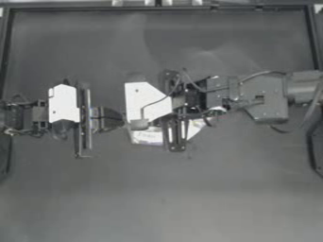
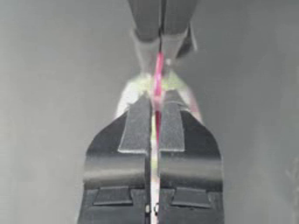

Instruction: Put candy in bag

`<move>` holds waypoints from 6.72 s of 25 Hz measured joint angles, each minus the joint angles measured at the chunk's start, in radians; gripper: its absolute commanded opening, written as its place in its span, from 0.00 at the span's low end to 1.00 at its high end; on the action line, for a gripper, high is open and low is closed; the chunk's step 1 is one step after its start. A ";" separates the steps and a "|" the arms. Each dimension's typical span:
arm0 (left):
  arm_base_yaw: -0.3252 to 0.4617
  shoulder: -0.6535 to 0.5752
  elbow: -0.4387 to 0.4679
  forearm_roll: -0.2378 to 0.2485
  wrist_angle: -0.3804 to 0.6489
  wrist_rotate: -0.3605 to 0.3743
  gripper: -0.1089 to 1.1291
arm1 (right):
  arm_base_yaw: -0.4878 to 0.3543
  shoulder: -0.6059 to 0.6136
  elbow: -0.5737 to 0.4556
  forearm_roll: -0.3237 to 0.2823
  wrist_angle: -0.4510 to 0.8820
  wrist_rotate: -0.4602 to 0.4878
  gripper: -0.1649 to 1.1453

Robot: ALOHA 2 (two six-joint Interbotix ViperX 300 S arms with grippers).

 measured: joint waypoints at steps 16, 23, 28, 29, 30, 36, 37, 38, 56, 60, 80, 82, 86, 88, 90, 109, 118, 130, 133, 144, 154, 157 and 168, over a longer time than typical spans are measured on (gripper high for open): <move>0.003 0.000 0.012 0.000 -0.006 -0.002 0.11 | -0.034 -0.091 0.141 -0.014 0.002 0.063 0.17; 0.002 0.000 0.015 0.000 -0.006 0.000 0.11 | -0.035 -0.147 0.206 -0.052 0.000 0.127 0.17; 0.003 0.000 0.018 0.000 -0.006 0.000 0.11 | -0.035 -0.187 0.253 -0.064 0.002 0.153 0.17; 0.003 0.000 0.018 0.000 -0.006 0.000 0.11 | -0.035 -0.195 0.264 -0.064 0.000 0.160 0.17; 0.003 0.000 0.020 0.000 -0.006 0.000 0.11 | -0.035 -0.201 0.275 -0.066 0.002 0.166 0.17; 0.003 0.000 0.021 -0.002 -0.006 -0.002 0.11 | -0.035 -0.238 0.322 -0.080 0.000 0.204 0.17; 0.003 0.000 0.021 0.000 -0.006 -0.002 0.11 | -0.035 -0.244 0.330 -0.084 0.000 0.209 0.17; 0.002 0.000 0.021 -0.002 -0.006 -0.002 0.11 | -0.035 -0.253 0.341 -0.086 0.000 0.218 0.17; 0.003 0.000 0.021 0.000 -0.006 -0.002 0.11 | -0.038 -0.370 0.465 -0.103 0.006 0.288 0.17; 0.003 0.000 0.023 0.000 -0.006 -0.002 0.11 | -0.038 -0.388 0.483 -0.103 0.012 0.298 0.17; 0.005 0.000 0.009 0.000 -0.002 -0.002 0.11 | -0.035 -0.440 0.491 -0.115 0.029 0.336 0.17; 0.005 -0.002 0.006 0.000 0.002 -0.002 0.11 | -0.025 -0.440 0.474 -0.115 0.031 0.336 0.17; -0.002 -0.020 0.008 0.000 0.009 -0.003 0.11 | 0.006 -0.440 0.439 -0.118 0.043 0.339 0.17; -0.008 -0.037 0.008 -0.002 0.012 -0.002 0.11 | 0.020 -0.440 0.426 -0.118 0.048 0.342 0.17; -0.018 -0.055 0.008 0.000 0.017 -0.002 0.11 | 0.032 -0.440 0.417 -0.117 0.051 0.342 0.17; -0.094 -0.081 0.011 -0.011 0.035 -0.006 0.11 | 0.130 -0.440 0.403 -0.120 0.052 0.433 0.17; -0.094 -0.023 0.011 -0.012 0.029 -0.005 0.12 | 0.137 -0.390 0.407 -0.140 0.026 0.436 0.17; -0.087 0.034 0.006 -0.014 0.028 -0.006 0.12 | 0.137 -0.336 0.407 -0.150 -0.023 0.436 0.17; -0.087 0.055 -0.002 -0.014 0.028 -0.006 0.11 | 0.137 -0.330 0.407 -0.150 -0.034 0.436 0.17; -0.094 0.112 -0.017 -0.014 0.005 -0.006 0.12 | 0.137 -0.282 0.423 -0.152 -0.078 0.437 0.17; -0.103 0.167 -0.021 -0.014 -0.034 -0.006 0.12 | 0.137 -0.236 0.430 -0.153 -0.114 0.454 0.17; -0.104 0.184 -0.021 -0.014 -0.048 -0.006 0.12 | 0.137 -0.227 0.436 -0.158 -0.127 0.457 0.17; -0.112 0.255 -0.025 -0.014 -0.110 -0.011 0.12 | 0.130 -0.202 0.448 -0.158 -0.163 0.468 0.17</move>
